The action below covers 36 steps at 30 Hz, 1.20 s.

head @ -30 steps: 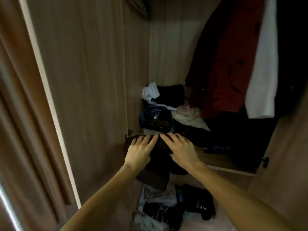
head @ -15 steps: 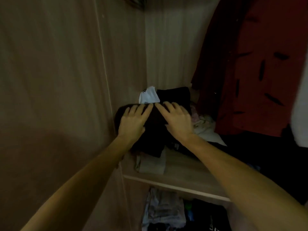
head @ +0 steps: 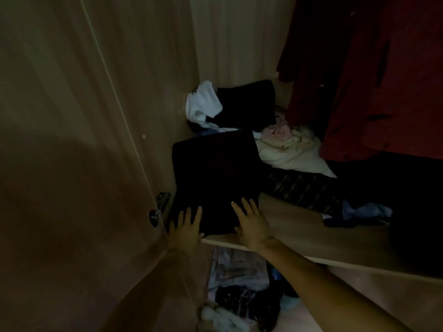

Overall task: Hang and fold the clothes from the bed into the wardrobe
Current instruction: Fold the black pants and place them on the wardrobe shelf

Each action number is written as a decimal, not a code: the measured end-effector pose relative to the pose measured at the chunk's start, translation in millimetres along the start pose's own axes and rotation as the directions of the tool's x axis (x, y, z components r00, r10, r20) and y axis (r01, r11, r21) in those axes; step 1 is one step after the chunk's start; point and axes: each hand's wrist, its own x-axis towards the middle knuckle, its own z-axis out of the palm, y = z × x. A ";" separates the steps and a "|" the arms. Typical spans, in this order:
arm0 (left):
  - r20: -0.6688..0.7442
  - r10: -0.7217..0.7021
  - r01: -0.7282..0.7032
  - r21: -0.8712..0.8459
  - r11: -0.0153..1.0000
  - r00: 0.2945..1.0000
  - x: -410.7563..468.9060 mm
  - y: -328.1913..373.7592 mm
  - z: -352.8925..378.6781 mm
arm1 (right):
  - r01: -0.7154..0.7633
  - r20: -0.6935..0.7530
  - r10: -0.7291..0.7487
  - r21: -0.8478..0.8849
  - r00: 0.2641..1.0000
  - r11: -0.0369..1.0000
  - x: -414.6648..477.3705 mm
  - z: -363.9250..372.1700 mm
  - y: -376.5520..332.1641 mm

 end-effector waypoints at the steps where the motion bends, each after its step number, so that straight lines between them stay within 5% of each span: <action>1: -0.014 0.012 -0.013 -0.008 1.000 1.000 0.6 3.0 -2.1 | 0.004 -0.021 -0.004 0.002 1.000 1.000 0.9 -4.4 -2.4; 9: -0.054 -0.005 0.006 0.018 1.000 0.999 10.6 31.1 -2.1 | 0.060 -0.063 -0.068 -0.111 0.996 0.992 4.7 -2.1 -0.5; 17: -0.125 -0.089 0.099 0.079 0.992 0.988 54.0 15.0 3.5 | 0.169 -0.399 -0.219 -0.158 0.890 0.973 77.1 -39.5 12.1; 21: -0.215 -0.040 0.058 0.076 0.995 0.976 72.0 11.7 7.6 | 0.180 -0.285 -0.261 -0.281 0.922 0.943 126.6 -52.3 6.8; 25: -0.230 -0.032 0.063 0.128 0.990 0.973 95.1 14.2 5.2 | 0.028 -0.058 -0.052 -0.347 0.997 0.938 168.4 -36.7 39.4; 29: 0.028 -0.047 0.040 0.220 0.975 0.998 83.1 14.8 -19.7 | 0.020 0.017 -0.015 -0.342 1.000 0.940 177.3 -41.0 39.9; 36: 0.027 0.012 -0.008 -0.147 0.989 1.000 29.2 2.7 -41.4 | 0.052 -0.002 -0.053 -0.165 0.999 0.985 134.0 -67.1 9.0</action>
